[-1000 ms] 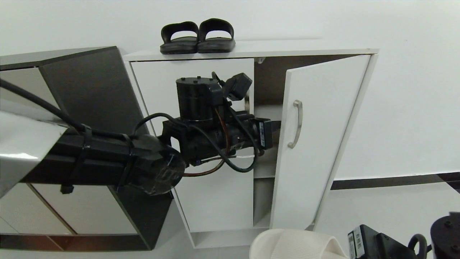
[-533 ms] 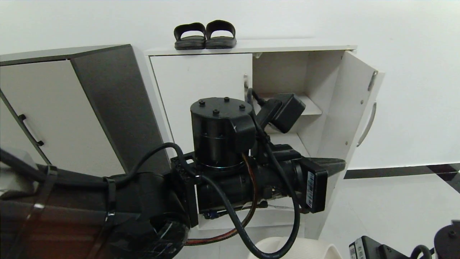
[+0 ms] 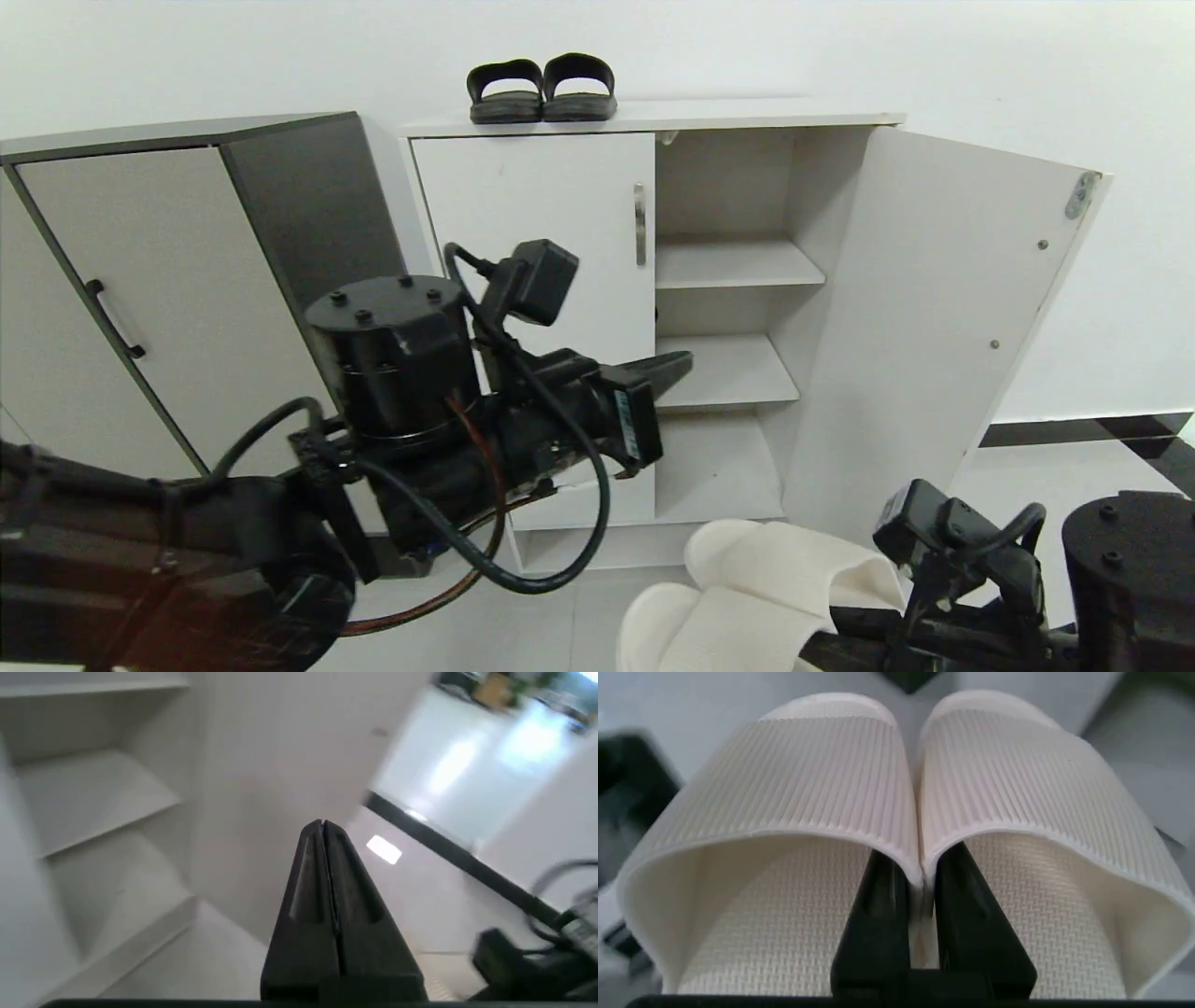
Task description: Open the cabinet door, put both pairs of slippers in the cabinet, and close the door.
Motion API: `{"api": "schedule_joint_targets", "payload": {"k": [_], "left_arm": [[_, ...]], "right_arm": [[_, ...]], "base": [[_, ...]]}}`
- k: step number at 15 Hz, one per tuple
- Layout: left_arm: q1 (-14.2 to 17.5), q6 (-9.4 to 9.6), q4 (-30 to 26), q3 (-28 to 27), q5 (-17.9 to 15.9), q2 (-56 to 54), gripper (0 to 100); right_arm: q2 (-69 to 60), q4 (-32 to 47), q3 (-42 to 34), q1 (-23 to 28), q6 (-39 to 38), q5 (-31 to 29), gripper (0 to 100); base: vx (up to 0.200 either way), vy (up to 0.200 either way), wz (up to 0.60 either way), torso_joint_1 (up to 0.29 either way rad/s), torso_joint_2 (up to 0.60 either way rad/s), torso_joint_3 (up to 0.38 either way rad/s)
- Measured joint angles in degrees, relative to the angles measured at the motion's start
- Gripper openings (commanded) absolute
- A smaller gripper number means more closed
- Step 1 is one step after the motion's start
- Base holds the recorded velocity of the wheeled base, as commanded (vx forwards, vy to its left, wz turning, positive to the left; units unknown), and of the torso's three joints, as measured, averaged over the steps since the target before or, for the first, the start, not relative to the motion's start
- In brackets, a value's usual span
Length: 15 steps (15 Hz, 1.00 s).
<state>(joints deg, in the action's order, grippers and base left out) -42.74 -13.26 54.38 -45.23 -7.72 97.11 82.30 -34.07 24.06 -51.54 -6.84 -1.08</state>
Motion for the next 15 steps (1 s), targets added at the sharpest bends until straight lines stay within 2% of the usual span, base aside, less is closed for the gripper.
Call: {"api": "schedule_joint_targets", "payload": {"k": [1,3,5,6,8,10,12,13,15], "left_arm": [[0.95,0.6,-1.84,1.77,1.93,-3.04,0],[2.83,1.78,-9.72,5.02,8.2,-11.67,0],[4.18,2.62,-20.37,8.13,14.69,-21.67,0],[5.32,3.25,-26.11,9.86,16.53,-26.94,0],[11.87,4.34,-35.56,13.95,20.38,-38.62,0],[21.41,5.0,-40.7,19.21,24.62,-50.25,0],[31.33,5.88,-43.9,25.31,26.84,-60.82,0],[36.11,7.17,-44.7,29.16,27.37,-66.33,0],[41.47,10.36,-46.4,36.66,26.69,-76.23,0]], "right_arm": [[0.78,0.02,1.15,0.37,-2.33,-5.94,0],[2.34,-0.02,3.9,0.74,-4.86,-14.64,0],[4.0,0.05,6.5,1.41,-6.62,-18.99,0],[5.24,-0.13,8.07,2.05,-7.5,-21.41,0],[8.06,-0.11,11.24,3.69,-8.33,-25.87,0],[9.98,-0.09,12.92,5.0,-8.31,-27.76,0],[10.9,-0.09,13.39,5.52,-8.13,-27.87,0],[11.14,-0.11,13.4,5.57,-8.11,-27.87,0],[11.41,-0.09,13.31,5.6,-8.02,-27.87,0]], "base": [[0.0,0.0,0.0,0.0,0.0,0.0],[0.0,0.0,0.0,0.0,0.0,0.0],[0.0,0.0,0.0,0.0,0.0,0.0],[0.0,0.0,0.0,0.0,0.0,0.0],[0.0,0.0,0.0,0.0,0.0,0.0],[0.0,0.0,0.0,0.0,0.0,0.0],[0.0,0.0,0.0,0.0,0.0,0.0],[0.0,0.0,0.0,0.0,0.0,0.0],[0.0,0.0,0.0,0.0,0.0,0.0]]}}
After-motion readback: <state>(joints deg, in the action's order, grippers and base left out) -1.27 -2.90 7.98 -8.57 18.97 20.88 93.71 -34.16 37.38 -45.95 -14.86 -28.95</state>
